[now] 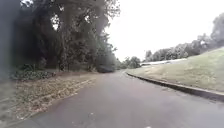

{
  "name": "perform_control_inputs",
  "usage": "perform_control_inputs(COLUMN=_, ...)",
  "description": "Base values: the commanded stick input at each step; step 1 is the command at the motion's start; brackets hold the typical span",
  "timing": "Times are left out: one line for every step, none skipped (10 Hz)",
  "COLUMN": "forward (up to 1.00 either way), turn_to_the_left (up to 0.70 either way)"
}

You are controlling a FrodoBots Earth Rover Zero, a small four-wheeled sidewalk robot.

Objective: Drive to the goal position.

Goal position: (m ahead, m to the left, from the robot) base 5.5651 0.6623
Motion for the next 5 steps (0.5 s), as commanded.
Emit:
perform_control_inputs(forward=0.45, turn_to_the_left=0.00)
perform_control_inputs(forward=0.45, turn_to_the_left=0.00)
perform_control_inputs(forward=0.45, turn_to_the_left=0.00)
perform_control_inputs(forward=0.45, turn_to_the_left=0.00)
perform_control_inputs(forward=0.45, turn_to_the_left=0.00)
